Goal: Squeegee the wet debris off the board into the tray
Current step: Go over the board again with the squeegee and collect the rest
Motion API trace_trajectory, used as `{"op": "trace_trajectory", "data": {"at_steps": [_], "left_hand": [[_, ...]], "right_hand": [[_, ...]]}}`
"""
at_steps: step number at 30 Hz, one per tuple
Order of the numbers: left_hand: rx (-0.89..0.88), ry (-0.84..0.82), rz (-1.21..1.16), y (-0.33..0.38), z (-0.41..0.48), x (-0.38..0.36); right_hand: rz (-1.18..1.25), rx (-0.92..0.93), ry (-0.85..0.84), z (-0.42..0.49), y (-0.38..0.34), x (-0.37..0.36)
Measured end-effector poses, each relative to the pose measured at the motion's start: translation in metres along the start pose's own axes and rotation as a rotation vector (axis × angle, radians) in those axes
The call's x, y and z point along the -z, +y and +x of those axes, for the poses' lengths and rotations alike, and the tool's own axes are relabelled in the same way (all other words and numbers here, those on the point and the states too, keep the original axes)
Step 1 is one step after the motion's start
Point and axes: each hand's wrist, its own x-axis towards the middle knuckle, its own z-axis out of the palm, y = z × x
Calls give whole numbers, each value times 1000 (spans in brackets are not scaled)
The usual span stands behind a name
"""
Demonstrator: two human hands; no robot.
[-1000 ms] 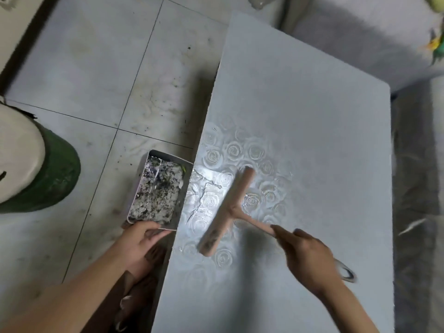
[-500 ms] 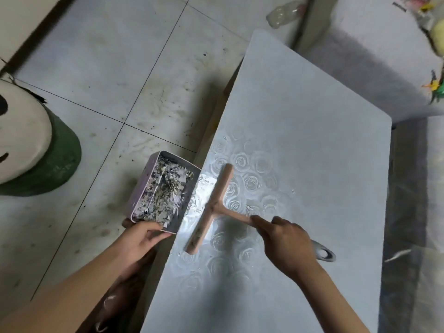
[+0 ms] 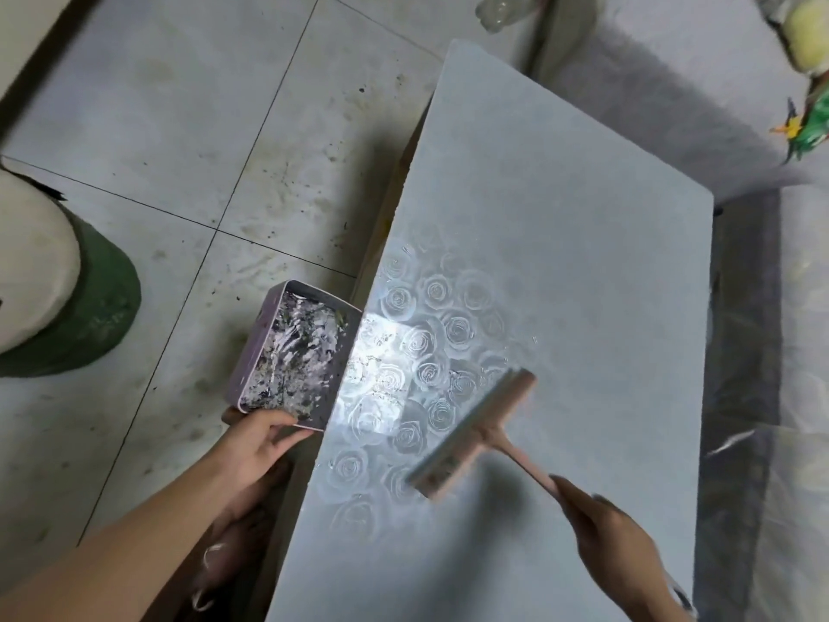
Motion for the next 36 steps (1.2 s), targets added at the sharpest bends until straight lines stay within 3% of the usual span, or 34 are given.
{"op": "trace_trajectory", "data": {"at_steps": [4, 8, 12, 14, 18, 22, 25, 28, 33, 36], "left_hand": [[-5, 5, 3, 2, 3, -4], [-14, -24, -13, 2, 5, -4], [-31, -45, -10, 2, 1, -8], [-42, -63, 21, 2, -4, -11], [-44, -92, 54, 3, -6, -14], [-52, -93, 37, 1, 0, -11], [-19, -38, 37, 1, 6, -7], [-14, -51, 31, 1, 5, -7], [-12, -54, -15, 3, 3, -8], [-27, -73, 4, 4, 2, -10]], "right_hand": [[53, -23, -69, 1, 0, -19], [82, 281, -11, 43, -73, -30], [8, 510, 185, 67, -102, 0], [7, 467, 203, 69, -70, 15], [-102, 271, 87, 62, -26, 27], [-21, 395, 32, 81, -82, 7], [-95, 488, 117, 87, -136, 8], [-126, 557, 230, 86, -134, 30], [-107, 371, 194, 77, -100, 39], [-61, 386, 145, 83, -125, 21]]}}
